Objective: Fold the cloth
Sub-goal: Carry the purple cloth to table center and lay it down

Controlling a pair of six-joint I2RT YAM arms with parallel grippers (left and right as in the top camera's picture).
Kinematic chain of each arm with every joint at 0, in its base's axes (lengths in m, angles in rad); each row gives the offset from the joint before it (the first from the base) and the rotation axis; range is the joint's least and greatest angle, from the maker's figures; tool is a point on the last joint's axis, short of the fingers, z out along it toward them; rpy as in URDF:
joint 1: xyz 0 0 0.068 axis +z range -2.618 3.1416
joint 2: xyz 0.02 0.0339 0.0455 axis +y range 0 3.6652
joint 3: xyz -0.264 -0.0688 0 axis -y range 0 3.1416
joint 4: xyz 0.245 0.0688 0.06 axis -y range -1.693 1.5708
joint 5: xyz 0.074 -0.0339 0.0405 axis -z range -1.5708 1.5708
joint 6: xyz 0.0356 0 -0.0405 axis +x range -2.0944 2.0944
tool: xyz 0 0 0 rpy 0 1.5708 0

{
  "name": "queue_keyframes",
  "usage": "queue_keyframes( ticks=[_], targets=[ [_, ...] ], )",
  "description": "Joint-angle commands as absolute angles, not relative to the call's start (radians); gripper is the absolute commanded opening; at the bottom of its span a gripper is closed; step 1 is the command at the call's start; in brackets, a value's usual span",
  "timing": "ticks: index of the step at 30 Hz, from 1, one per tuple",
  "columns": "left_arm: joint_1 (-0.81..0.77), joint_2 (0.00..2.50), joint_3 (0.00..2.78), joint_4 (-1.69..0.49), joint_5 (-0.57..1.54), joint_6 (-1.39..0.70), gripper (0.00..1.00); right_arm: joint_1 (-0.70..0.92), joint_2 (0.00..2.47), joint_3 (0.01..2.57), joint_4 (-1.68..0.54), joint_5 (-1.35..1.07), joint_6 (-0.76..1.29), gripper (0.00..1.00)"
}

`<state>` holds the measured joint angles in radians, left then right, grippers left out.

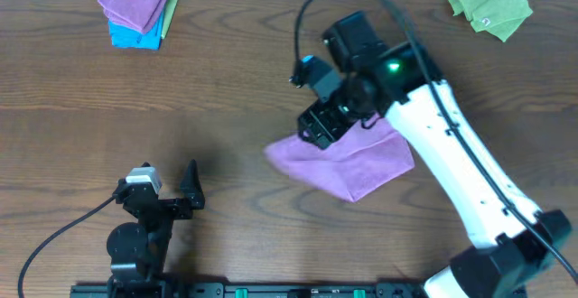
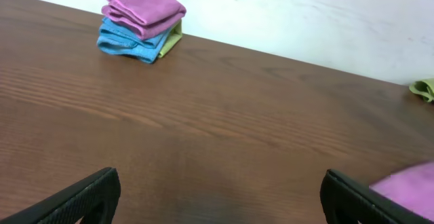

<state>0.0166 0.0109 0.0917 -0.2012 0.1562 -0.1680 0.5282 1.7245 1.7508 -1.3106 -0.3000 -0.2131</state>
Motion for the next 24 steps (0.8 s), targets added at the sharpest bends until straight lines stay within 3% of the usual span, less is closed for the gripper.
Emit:
queue_keyframes(
  ticks=[1, 6, 15, 24],
  targets=[
    [0.012, 0.006, 0.064, -0.208, 0.149, -0.168, 0.95, 0.518, 1.711, 1.756, -1.292, -0.263, -0.266, 0.81],
    [0.012, 0.006, 0.064, -0.208, 0.149, -0.168, 0.95, 0.482, 1.713, 1.747, -1.283, -0.105, -0.266, 0.81],
    [0.012, 0.006, 0.064, -0.208, 0.149, -0.168, 0.95, 0.445, 1.713, 1.565, -1.255, 0.087, -0.274, 0.71],
    [0.012, 0.006, 0.064, -0.208, 0.149, -0.168, 0.95, 0.439, 1.713, 1.412, -1.204, 0.134, -0.424, 0.7]
  ],
)
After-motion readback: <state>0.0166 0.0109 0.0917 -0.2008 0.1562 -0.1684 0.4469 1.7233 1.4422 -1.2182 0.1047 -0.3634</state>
